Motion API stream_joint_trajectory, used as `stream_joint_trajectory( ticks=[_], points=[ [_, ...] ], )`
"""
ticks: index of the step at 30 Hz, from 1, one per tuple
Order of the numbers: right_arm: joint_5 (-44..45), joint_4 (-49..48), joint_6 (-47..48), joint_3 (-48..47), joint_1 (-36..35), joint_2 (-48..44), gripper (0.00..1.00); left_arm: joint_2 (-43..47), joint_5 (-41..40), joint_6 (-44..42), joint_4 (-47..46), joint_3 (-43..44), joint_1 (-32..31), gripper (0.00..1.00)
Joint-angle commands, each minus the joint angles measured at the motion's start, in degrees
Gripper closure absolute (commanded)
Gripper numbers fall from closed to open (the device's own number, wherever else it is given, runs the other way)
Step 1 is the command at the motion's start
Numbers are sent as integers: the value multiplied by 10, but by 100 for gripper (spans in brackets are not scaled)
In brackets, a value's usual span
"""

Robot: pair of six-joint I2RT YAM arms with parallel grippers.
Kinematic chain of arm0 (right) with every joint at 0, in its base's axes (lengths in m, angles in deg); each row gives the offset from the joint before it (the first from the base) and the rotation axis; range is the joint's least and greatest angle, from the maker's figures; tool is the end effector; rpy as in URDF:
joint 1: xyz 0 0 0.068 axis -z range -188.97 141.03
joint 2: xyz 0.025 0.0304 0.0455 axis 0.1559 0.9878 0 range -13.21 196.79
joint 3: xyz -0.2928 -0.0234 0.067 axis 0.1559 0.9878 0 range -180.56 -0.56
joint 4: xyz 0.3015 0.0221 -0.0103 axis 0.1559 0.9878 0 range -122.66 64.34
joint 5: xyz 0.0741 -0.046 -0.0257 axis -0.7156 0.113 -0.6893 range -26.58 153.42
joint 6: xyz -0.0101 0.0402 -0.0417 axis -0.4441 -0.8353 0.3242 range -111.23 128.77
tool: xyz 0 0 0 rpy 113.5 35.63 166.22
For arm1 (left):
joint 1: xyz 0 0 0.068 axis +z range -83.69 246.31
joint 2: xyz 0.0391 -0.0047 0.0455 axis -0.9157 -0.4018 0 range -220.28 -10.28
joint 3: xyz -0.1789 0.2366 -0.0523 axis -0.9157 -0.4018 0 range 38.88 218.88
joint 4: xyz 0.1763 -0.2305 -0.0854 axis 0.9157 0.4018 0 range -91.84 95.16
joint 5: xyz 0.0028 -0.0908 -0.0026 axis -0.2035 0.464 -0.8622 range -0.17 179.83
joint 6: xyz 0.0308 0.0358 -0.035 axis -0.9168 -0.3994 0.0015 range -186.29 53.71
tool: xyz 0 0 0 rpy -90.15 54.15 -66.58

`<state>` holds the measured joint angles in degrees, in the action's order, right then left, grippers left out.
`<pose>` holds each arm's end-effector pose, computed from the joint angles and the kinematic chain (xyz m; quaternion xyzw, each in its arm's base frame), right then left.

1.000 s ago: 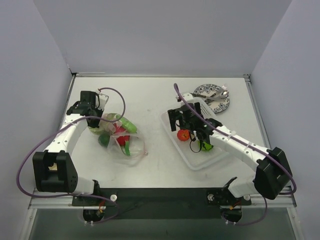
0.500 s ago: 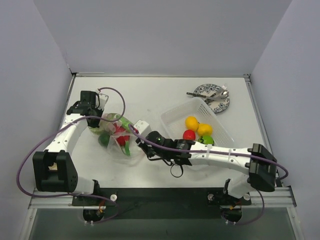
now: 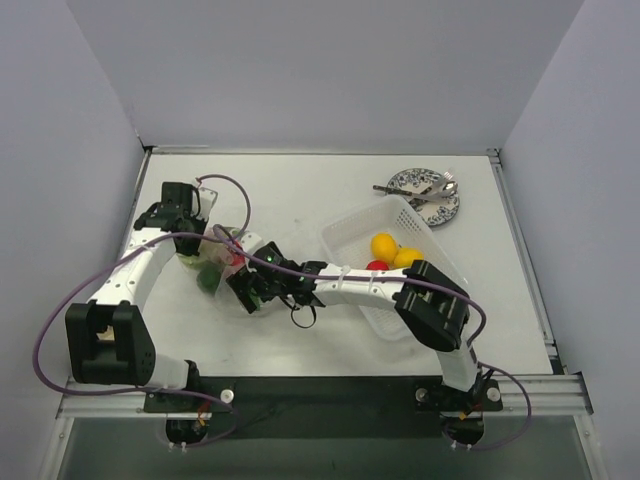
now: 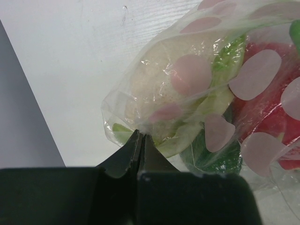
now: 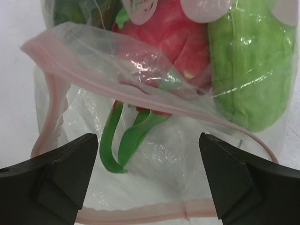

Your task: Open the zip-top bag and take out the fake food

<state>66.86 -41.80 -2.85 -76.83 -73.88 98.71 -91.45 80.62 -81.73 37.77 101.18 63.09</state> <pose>0.2155 0.4546 0.2144 -0.3671 0.7668 0.3057 0.4287 0.3278 -0.0115 0.2678 0.1340 0.9501 0.1056 0.2609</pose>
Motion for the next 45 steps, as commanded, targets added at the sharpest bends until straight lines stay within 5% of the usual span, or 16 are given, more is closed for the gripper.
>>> stream_joint_trajectory(
  ticks=[1,6,12,17,18,21,24,39,45],
  points=[
    [-16,-7,-25,-43,4,36,1,14,9,9,2,14,-6,100],
    [0,2,-26,-74,-9,78,0,18,10,9,8,18,-6,100],
    [0,-4,-35,-89,-11,117,10,24,4,4,11,16,-6,100],
    [9,-11,-36,-71,-10,117,41,28,0,1,8,12,-6,100],
    [10,-17,-35,-64,-10,113,59,27,-2,0,6,11,-6,100],
    [24,-27,-32,-36,-11,73,88,22,-7,-1,1,10,-6,100],
    [38,-43,-27,18,-12,4,99,17,-20,-4,-10,17,-3,100],
    [47,5,-45,229,24,-309,100,-14,-2,-9,-28,71,73,100],
    [-16,23,-66,236,55,-318,100,-7,2,-6,-35,47,70,100]
  ],
)
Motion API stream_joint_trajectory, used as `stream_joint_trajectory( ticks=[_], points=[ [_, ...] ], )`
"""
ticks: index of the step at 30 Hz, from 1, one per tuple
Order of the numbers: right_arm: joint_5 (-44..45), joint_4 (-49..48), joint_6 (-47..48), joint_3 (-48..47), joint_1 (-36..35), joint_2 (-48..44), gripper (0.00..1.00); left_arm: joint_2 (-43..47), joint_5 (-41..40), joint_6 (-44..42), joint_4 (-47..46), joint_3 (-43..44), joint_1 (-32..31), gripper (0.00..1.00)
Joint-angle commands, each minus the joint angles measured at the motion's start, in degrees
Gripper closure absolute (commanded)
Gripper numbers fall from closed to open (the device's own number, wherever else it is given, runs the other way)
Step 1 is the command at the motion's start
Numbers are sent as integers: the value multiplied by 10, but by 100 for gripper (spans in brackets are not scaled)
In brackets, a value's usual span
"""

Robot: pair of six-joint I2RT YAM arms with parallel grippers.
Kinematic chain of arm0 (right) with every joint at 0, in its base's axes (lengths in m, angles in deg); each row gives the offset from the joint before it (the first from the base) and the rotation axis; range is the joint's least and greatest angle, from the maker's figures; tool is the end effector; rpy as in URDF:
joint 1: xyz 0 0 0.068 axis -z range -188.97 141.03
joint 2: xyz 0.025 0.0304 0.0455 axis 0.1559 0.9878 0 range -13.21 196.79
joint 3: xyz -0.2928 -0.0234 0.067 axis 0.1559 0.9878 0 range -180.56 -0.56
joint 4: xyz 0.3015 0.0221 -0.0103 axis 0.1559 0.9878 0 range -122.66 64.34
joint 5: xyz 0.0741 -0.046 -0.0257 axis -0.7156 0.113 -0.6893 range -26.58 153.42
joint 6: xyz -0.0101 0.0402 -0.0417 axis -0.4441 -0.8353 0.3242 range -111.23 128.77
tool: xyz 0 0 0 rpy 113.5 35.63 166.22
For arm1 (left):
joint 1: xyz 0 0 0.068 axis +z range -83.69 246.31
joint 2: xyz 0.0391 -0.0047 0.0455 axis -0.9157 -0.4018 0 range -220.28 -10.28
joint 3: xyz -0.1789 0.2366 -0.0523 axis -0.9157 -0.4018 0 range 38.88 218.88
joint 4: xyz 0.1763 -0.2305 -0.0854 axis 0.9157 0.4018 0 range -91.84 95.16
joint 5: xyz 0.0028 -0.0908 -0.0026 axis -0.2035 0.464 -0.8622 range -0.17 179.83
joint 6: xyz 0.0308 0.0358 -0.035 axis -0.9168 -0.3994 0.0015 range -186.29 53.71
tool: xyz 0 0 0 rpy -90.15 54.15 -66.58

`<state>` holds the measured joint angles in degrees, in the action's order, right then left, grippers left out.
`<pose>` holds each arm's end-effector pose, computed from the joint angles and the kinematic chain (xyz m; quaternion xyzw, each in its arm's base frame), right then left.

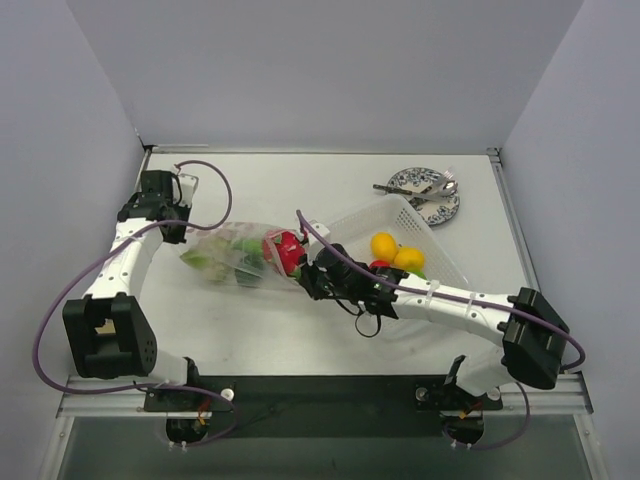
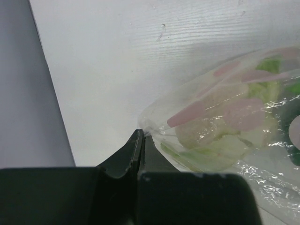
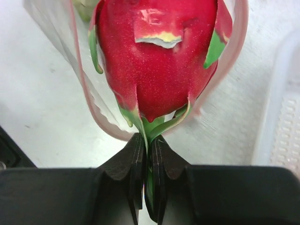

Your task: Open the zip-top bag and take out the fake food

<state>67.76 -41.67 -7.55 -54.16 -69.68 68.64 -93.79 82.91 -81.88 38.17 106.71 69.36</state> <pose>0.1841 0.3219 0.2819 -0.2875 0.7626 0.3362 0.4719 0.3455 0.0236 0.2886 0.0865 0.9500 0.1046 0.2812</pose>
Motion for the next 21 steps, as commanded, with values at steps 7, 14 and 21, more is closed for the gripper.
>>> stream_joint_trajectory(
  ticks=[7,14,21],
  points=[
    [12,132,-21,-19,25,-65,100,23,-32,-16,-55,-25,17,100],
    [127,211,-5,14,55,-238,100,18,-28,-23,-63,-29,27,100],
    [190,229,-34,34,160,-289,99,23,-13,-16,-47,-20,18,100]
  ],
)
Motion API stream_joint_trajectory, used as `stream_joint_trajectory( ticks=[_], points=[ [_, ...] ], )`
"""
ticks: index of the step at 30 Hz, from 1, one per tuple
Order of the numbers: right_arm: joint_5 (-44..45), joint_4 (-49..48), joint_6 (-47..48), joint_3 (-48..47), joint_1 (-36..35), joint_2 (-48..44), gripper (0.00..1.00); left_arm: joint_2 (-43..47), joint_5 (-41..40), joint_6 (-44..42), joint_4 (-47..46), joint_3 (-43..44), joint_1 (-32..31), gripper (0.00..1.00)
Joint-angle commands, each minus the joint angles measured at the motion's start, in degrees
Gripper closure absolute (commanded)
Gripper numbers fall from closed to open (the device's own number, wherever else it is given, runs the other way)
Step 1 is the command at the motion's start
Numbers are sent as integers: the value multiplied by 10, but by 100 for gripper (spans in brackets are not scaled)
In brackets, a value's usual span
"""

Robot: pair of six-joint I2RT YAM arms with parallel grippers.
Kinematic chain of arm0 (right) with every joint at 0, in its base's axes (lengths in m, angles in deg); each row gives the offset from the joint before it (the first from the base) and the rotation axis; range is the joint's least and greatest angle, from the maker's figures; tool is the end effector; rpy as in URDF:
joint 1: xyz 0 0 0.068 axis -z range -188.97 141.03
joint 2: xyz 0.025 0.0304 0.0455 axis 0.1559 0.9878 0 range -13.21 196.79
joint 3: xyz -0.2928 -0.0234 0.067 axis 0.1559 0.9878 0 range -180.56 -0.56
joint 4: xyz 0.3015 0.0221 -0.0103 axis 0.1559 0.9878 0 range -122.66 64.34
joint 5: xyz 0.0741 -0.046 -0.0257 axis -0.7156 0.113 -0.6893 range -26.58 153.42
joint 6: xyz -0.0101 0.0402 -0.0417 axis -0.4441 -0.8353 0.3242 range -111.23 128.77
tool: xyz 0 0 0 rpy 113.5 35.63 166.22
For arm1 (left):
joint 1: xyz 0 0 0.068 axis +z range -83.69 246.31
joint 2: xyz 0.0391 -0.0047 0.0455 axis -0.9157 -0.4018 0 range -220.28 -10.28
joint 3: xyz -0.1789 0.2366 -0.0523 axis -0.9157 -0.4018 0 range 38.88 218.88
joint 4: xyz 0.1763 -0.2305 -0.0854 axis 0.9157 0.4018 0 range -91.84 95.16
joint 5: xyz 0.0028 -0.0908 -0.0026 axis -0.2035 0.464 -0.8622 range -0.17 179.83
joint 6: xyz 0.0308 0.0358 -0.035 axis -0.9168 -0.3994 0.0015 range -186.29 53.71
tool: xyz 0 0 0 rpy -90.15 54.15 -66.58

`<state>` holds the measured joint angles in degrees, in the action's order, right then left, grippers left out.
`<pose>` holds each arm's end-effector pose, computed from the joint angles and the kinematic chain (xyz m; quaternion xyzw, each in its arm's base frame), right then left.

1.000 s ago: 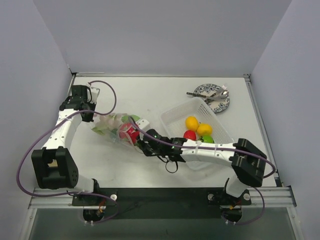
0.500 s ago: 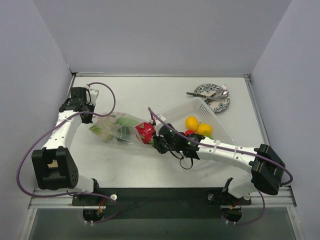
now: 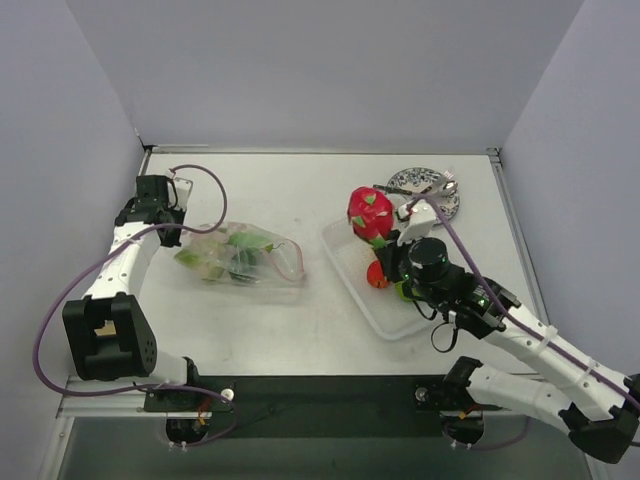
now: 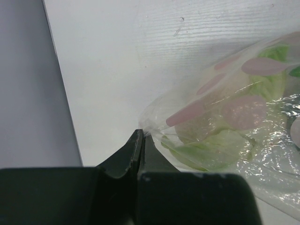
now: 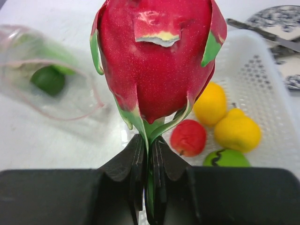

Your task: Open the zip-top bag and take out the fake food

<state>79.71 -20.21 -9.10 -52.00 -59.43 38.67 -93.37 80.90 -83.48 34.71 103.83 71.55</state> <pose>0.1617 0.1774 0.3765 -0.1325 0.7678 0.2548 0.5727 0.3425 0.0381 0.2771 0.0754 0.9473 0.1316 0.2821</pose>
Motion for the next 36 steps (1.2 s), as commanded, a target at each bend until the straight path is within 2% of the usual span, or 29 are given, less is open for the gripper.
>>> stream_joint_trajectory(
  ticks=[1,2,3,4,5,6,8,9,11,12,15,20,22,25,27,30,33,36],
  points=[
    [75,21,-36,10,75,38,100,22,8,0,-9,13,-7,100],
    [80,28,-42,5,97,53,98,24,12,1,2,16,-9,100],
    [81,34,-47,4,108,70,89,27,21,3,10,20,-11,100],
    [82,35,-52,3,117,102,67,32,29,6,20,37,-12,100],
    [86,36,-52,0,121,117,61,35,42,14,46,48,-15,100],
    [91,37,-53,-6,122,131,49,37,63,18,61,61,-17,100],
    [100,38,-53,-11,121,161,32,52,84,31,105,108,-29,100],
    [101,39,-53,-17,118,166,16,57,89,36,118,126,-37,100],
    [129,39,-52,-21,106,170,3,68,110,48,151,169,-48,100],
    [145,39,-51,-23,82,168,0,72,123,51,162,181,-66,100],
    [189,26,-27,-22,42,163,0,79,148,66,192,212,-82,100],
    [175,-51,-3,27,-36,139,0,85,178,83,224,235,-91,100],
    [151,-75,0,47,-55,126,4,92,180,79,216,224,-93,100],
    [143,-102,-3,78,-77,113,10,85,122,73,195,179,-93,100],
    [141,-117,-1,94,-105,99,16,84,126,74,206,185,-93,100],
    [88,-167,6,124,-126,88,26,98,124,77,183,190,-95,100],
    [80,-181,-11,119,-126,128,33,81,121,76,198,211,-95,100],
    [80,-194,-4,89,-123,194,35,84,104,70,184,189,-95,100]
  ],
)
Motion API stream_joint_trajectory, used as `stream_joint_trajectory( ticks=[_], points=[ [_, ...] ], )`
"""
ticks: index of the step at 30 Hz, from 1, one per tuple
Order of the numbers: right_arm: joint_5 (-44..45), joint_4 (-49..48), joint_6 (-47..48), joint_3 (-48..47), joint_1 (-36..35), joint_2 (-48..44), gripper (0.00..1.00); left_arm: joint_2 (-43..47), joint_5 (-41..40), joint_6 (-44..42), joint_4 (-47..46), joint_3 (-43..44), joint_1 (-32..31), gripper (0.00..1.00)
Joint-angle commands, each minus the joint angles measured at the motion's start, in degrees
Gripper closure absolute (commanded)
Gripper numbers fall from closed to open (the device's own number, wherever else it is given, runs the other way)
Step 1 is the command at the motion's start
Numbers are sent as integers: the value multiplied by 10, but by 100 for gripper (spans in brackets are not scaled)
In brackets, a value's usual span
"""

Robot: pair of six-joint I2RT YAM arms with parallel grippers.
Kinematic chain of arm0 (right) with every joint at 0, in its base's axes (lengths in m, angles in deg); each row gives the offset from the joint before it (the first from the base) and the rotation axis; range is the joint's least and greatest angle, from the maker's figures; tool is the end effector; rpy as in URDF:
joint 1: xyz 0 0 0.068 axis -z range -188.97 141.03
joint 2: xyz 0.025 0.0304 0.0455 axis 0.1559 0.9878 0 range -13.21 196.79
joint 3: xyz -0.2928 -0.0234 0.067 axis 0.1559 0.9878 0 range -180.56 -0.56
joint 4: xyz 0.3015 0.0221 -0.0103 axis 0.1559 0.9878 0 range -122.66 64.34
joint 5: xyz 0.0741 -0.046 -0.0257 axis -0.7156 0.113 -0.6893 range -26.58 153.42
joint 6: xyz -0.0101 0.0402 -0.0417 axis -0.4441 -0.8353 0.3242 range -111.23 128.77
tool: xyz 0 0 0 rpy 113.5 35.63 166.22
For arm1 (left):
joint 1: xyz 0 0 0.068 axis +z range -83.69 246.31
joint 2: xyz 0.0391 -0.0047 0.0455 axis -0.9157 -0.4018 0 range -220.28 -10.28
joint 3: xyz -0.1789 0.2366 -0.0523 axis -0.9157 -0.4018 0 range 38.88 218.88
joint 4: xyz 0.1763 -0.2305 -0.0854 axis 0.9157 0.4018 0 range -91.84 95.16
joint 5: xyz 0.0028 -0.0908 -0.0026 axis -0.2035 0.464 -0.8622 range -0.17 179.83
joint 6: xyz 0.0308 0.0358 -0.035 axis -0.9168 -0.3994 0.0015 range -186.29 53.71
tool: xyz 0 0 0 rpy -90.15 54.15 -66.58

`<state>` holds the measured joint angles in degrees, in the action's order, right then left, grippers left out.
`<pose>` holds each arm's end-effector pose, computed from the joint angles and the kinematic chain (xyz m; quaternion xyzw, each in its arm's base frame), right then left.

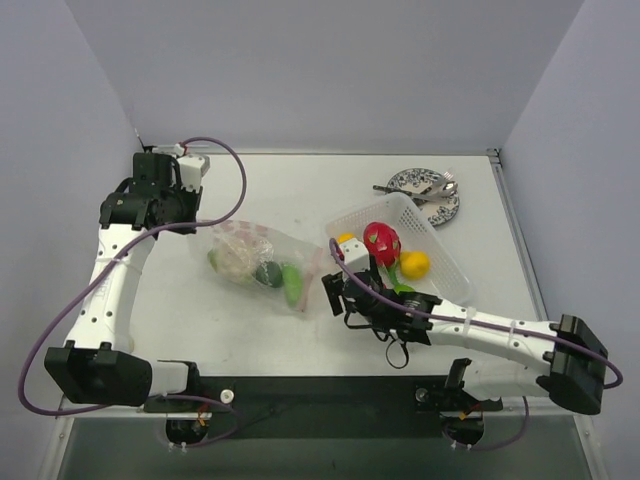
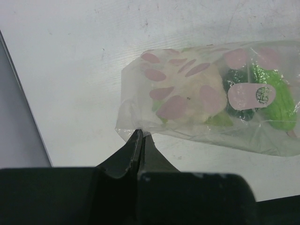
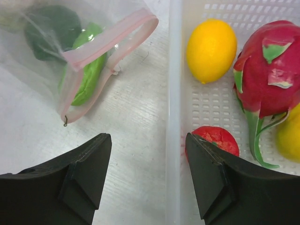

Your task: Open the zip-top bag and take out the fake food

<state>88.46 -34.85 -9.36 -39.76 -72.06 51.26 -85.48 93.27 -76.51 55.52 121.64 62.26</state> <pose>0.1443 0.2448 0.2652 -0.2010 0.7982 0.2131 0.5263 0.2974 -0.0235 0.4054 0.1269 0.9301 -0.0097 0.3445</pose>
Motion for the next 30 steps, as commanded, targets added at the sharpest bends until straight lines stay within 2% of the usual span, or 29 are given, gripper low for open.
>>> stream_joint_trajectory(
  ticks=[1,6,9,13,17,23,30],
  points=[
    [-10,-54,0,-41,5,85,35,7,-26,-4,-36,0,-3,100],
    [-44,-88,-2,-87,36,185,34,15,-85,-29,-79,-75,-3,100],
    [-72,-121,-6,-98,44,214,34,17,-113,-50,-116,-118,-3,100],
    [-113,-146,-14,-125,45,255,34,0,-127,-49,-149,-146,-3,100],
    [-127,-142,-24,-148,32,290,28,-24,-125,-41,-160,-152,-4,100],
    [-33,-91,-25,-135,26,253,25,-29,-157,-71,-190,-175,-4,100],
    [-10,-52,-31,-48,75,150,25,-19,-191,-148,-244,-226,30,100]
  ],
)
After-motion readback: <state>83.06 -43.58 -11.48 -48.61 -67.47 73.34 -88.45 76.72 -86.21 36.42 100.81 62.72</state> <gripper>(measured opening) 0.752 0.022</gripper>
